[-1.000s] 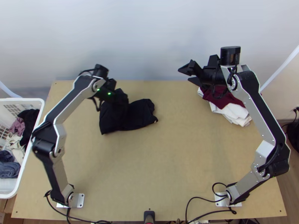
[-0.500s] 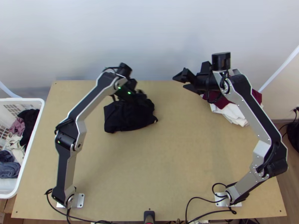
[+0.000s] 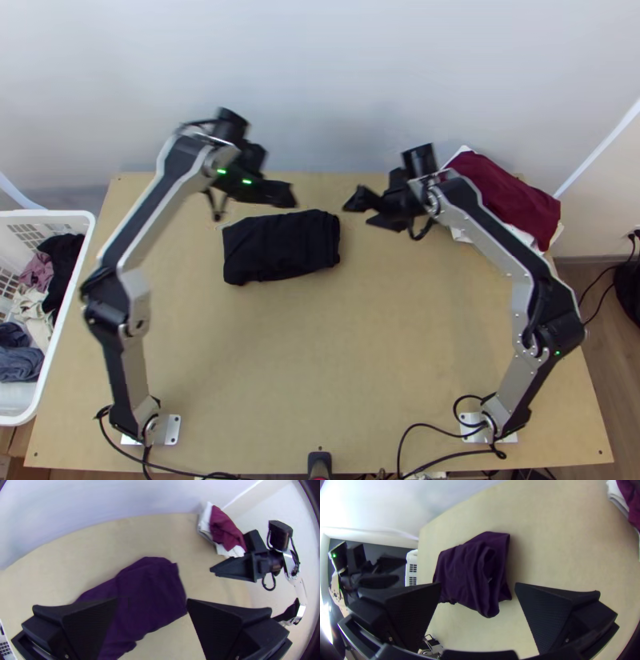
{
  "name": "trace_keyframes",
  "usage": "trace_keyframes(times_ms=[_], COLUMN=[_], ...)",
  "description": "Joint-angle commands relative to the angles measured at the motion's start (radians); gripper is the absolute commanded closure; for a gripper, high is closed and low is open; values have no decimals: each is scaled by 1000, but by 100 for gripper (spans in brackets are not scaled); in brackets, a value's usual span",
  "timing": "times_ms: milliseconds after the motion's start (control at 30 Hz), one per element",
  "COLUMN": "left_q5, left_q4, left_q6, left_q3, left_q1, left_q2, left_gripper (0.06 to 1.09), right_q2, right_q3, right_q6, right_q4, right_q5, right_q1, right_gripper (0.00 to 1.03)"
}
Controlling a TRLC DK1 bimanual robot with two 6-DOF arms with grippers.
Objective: Fold the t-shirt
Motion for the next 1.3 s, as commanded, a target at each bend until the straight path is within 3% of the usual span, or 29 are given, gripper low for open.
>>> trace_keyframes(times_ms=[0, 67, 267, 433, 800, 1067, 1267], left_q5=[-139, -193, -238, -282, -363, -406, -409], left_q4=[-6, 35, 251, 370, 549, 578, 586], left_q6=[130, 177, 276, 269, 236, 305, 315], left_q3=[-157, -259, -593, -763, -935, -1023, -1043], left_q1=[62, 96, 139, 112, 67, 84, 99], left_q2=[-88, -137, -295, -321, -290, -330, -332], left_gripper=[9, 9, 9, 9, 9, 9, 9], right_q2=[21, 26, 53, 118, 401, 437, 358], right_q3=[-10, -5, 55, 156, 369, 368, 338], right_q6=[-11, -11, 36, 64, 64, 18, 15], right_q4=[10, 10, 15, 13, 7, -45, -63], right_q5=[1, 4, 7, -5, -24, 154, 154], right_q1=[46, 66, 109, 158, 179, 152, 144], right_gripper=[4, 4, 4, 4, 4, 4, 4])
